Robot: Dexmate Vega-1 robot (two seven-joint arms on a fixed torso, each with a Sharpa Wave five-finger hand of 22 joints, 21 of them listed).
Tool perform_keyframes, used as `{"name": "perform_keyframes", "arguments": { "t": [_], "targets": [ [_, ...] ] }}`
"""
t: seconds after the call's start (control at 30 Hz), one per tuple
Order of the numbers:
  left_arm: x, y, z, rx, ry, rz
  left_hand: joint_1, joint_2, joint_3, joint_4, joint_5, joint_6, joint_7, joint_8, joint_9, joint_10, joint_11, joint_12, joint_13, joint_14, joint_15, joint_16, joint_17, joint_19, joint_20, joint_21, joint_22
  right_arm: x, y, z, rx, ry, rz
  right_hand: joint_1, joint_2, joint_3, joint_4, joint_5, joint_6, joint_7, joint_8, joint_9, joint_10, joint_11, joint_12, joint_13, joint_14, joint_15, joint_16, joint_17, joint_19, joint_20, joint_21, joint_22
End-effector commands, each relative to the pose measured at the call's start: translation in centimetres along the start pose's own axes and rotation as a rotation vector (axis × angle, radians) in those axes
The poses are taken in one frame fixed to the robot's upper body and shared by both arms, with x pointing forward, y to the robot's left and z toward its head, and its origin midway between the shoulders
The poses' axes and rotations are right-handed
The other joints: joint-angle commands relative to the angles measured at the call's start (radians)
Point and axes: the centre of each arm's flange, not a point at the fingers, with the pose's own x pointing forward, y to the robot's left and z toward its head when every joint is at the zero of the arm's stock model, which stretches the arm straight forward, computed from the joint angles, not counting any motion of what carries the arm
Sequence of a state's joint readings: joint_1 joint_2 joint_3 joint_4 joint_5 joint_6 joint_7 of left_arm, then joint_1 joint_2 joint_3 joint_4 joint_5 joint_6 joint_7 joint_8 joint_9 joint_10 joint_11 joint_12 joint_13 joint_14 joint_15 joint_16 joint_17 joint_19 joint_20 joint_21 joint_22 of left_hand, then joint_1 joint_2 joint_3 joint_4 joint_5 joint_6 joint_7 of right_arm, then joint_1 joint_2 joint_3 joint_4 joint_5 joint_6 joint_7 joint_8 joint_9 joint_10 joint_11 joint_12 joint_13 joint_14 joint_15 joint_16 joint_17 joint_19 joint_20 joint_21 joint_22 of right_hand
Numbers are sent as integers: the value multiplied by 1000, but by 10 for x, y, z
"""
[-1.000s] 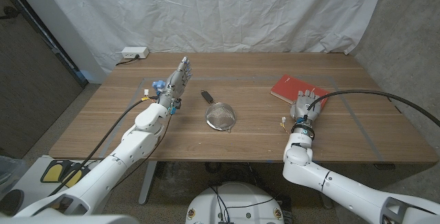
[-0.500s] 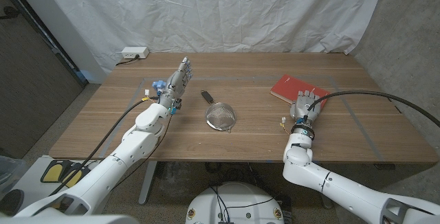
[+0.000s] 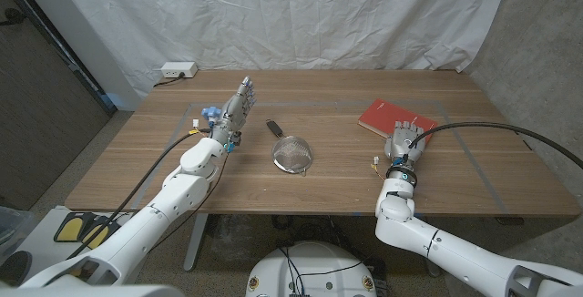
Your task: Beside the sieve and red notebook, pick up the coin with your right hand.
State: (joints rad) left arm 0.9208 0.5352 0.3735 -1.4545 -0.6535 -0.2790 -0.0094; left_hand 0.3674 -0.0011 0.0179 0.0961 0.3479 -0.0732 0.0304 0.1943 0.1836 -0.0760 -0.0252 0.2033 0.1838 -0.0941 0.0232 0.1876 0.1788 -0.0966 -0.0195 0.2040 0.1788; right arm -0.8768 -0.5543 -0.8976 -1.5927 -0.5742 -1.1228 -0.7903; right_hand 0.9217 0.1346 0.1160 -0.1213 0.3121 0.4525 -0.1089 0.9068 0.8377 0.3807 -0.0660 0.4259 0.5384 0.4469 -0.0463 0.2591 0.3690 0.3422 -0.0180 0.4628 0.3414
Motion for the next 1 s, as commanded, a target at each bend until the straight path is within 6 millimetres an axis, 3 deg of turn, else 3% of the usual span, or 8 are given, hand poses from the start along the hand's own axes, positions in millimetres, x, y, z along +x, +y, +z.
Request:
{"name": "perform_keyframes", "arguments": {
  "t": [0.03,1.0],
  "targets": [
    [-1,1,0,1,-1,-1,-1,9,-7,1,-3,-5,-8,1,3,-5,-4,-2,4,1,-3,2,6,-5,5,0,4,-2,-3,0,9,-10,-10,14,1,8,-1,-5,219,-81,-1,-13,11,-2,-2,-2,11,-25,5,4,6,-3,11,4],
    [-8,-2,-1,-14,-15,-5,2,11,-12,0,-3,-9,-9,0,3,-5,-2,-2,4,0,-5,1,6,-5,9,0,4,-12,-18,1,21,-44,-78,33,-21,15,-17,-23,317,-82,-23,-124,66,-15,-15,-37,51,-39,11,4,13,-7,43,10]
  ]
}}
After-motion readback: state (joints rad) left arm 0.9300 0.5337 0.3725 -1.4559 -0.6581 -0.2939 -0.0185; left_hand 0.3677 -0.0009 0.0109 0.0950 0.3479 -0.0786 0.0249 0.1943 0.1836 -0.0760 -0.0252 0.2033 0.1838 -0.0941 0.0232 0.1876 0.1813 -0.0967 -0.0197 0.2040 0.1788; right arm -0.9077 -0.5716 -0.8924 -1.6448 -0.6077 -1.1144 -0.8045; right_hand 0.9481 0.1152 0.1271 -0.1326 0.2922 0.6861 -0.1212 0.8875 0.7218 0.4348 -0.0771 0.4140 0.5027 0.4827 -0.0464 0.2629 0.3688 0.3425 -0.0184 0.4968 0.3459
